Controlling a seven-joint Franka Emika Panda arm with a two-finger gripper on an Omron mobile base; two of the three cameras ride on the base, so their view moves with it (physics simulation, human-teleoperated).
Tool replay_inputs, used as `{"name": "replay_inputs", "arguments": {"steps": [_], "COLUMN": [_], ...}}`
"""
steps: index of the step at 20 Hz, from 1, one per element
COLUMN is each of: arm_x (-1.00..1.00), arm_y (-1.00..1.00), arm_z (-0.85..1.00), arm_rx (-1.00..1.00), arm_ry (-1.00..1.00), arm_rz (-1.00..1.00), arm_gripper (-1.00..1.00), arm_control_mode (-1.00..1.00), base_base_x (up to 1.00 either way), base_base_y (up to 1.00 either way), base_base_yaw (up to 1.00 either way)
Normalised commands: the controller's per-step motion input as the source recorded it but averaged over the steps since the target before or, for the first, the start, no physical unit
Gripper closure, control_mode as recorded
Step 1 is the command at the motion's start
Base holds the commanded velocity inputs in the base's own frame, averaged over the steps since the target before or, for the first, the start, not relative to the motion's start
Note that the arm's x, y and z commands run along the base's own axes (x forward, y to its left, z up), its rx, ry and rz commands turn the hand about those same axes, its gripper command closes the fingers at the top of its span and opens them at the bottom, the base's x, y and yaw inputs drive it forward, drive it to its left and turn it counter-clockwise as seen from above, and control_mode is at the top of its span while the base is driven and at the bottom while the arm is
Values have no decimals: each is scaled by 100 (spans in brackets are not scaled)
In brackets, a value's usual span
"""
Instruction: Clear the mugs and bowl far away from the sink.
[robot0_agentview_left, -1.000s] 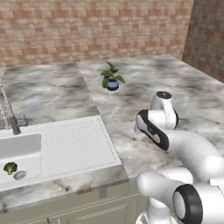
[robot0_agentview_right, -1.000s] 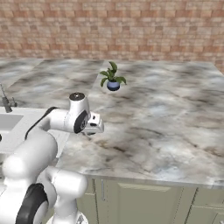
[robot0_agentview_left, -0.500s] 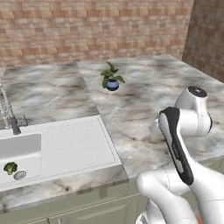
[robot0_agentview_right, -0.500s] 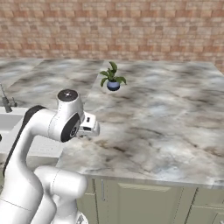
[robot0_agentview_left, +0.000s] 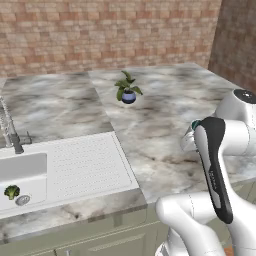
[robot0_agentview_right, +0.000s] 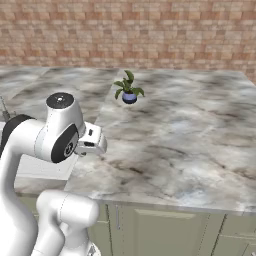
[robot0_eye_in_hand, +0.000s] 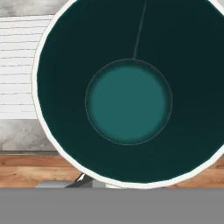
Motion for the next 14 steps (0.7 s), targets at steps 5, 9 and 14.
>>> {"name": "replay_inputs", "arguments": {"steps": [5, 9, 14], "arm_x": [0, 0, 0], "arm_y": [0, 0, 0], "arm_z": [0, 0, 0], "arm_rx": [0, 0, 0], "arm_ry": [3, 0, 0], "arm_rz": [0, 0, 0], "arm_gripper": [100, 100, 100], "arm_control_mode": [100, 100, 100], "base_base_x": [0, 0, 0], "base_base_y": [-23, 0, 0], "base_base_yaw": [-57, -100, -100]}}
